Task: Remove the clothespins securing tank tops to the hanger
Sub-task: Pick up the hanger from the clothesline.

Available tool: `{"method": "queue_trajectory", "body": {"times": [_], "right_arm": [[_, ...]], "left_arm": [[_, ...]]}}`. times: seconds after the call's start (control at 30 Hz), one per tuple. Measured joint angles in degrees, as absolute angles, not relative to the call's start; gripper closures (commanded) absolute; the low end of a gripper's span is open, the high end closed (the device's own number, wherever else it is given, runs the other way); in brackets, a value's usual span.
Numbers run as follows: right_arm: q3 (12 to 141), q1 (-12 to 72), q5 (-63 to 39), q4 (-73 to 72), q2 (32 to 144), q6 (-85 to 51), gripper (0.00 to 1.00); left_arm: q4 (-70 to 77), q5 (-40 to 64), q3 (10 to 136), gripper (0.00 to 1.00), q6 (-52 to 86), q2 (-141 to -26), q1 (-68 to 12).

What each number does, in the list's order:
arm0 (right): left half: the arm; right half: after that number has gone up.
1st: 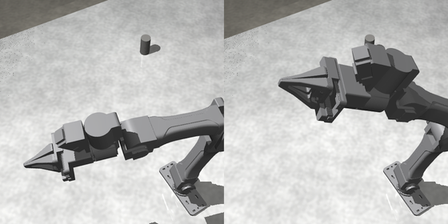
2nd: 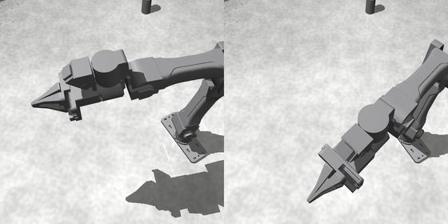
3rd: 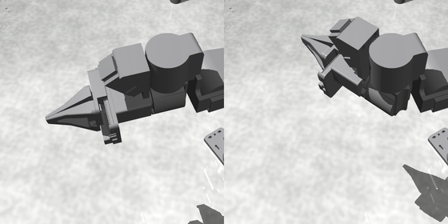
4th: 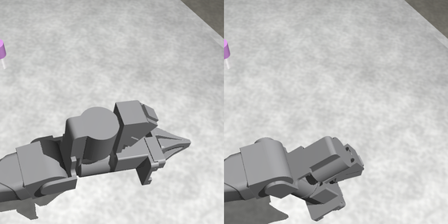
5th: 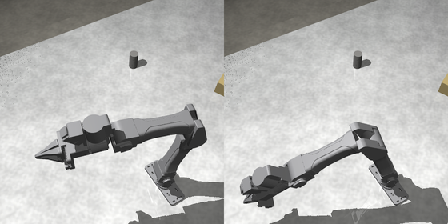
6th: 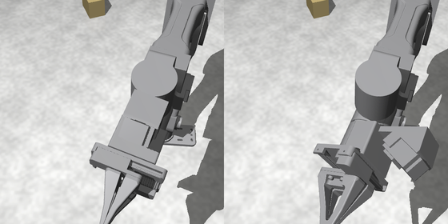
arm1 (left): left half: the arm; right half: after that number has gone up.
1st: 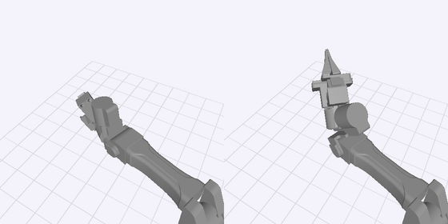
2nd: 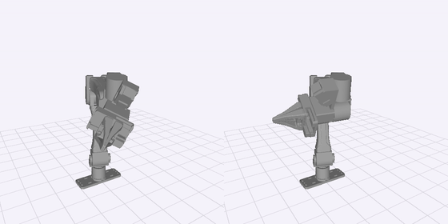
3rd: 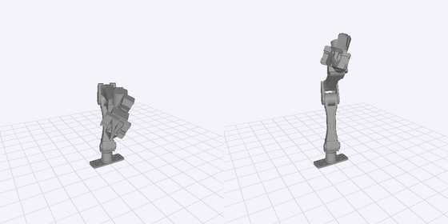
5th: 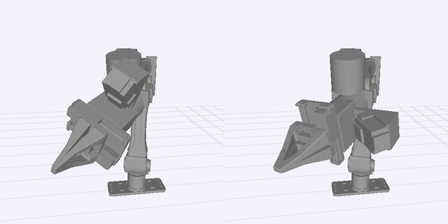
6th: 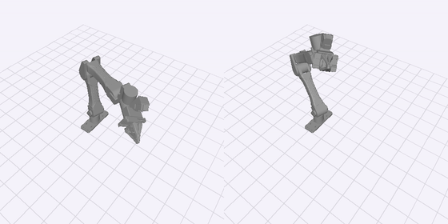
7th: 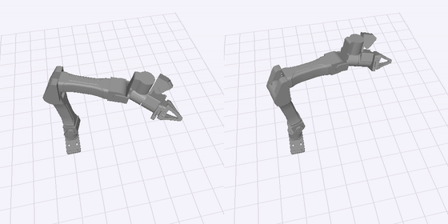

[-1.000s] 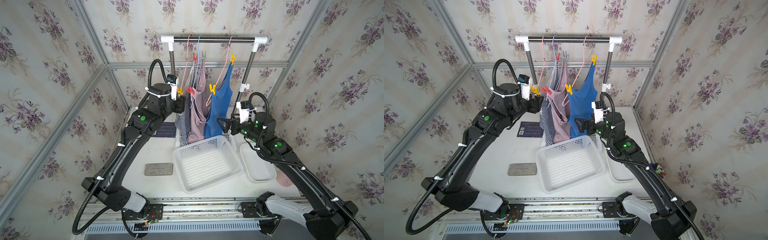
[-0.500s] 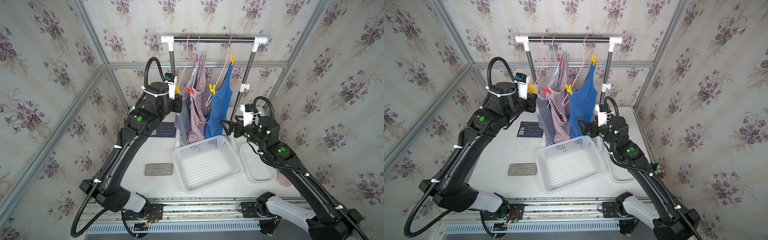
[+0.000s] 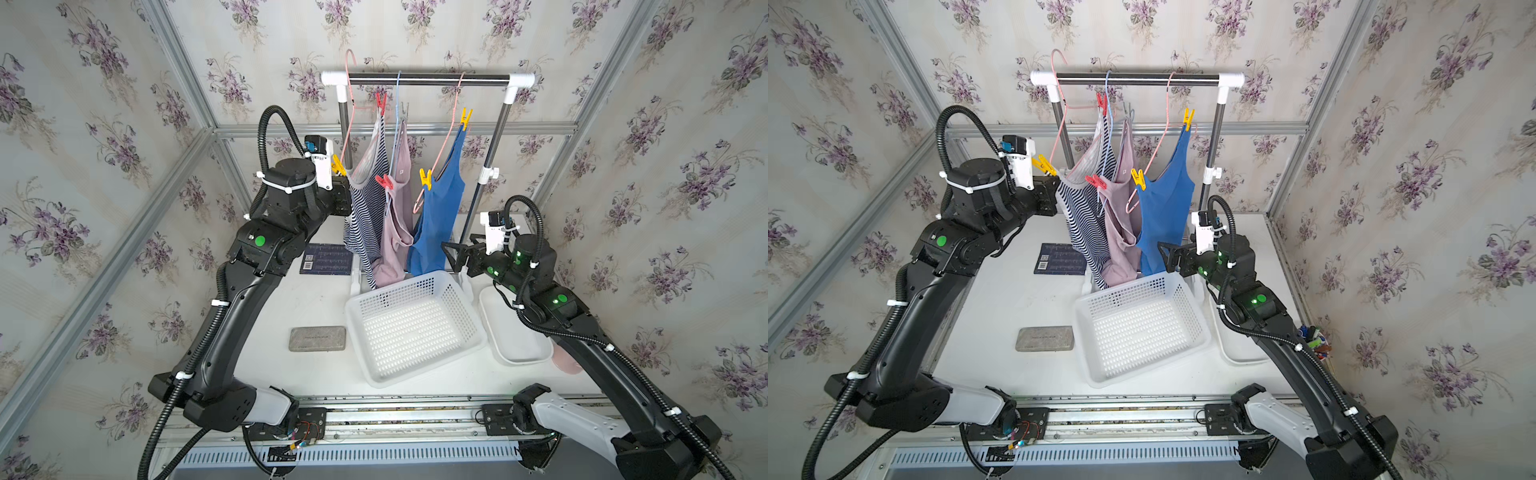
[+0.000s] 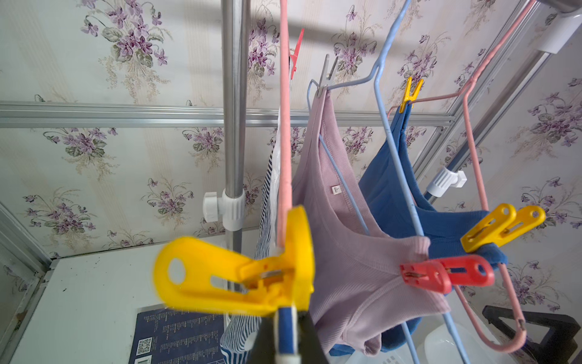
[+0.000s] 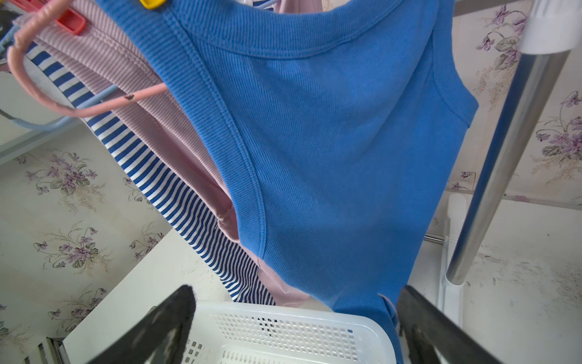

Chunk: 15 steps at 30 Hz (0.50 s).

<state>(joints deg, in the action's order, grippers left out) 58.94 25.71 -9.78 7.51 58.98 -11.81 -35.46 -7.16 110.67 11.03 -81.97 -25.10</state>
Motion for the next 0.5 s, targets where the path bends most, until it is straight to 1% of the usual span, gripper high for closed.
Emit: {"method": "queue_trajectory", "body": {"times": [0.2, 0.4, 0.5], "right_arm": [[58.5, 25.5, -9.9, 6.4, 58.7, -11.8, 0.0], [55.9, 25.4, -10.2, 4.3, 57.2, -11.8, 0.0], [55.2, 25.4, -10.8, 3.2, 57.1, -11.8, 0.0]], "left_arm": [[-34.4, -6.7, 108.5, 1.0, 10.6, -77.3, -25.1], [-31.9, -6.7, 98.0, 1.0, 10.6, -68.4, -25.1], [-31.2, -5.8, 95.6, 1.0, 10.6, -64.9, -25.1]]}}
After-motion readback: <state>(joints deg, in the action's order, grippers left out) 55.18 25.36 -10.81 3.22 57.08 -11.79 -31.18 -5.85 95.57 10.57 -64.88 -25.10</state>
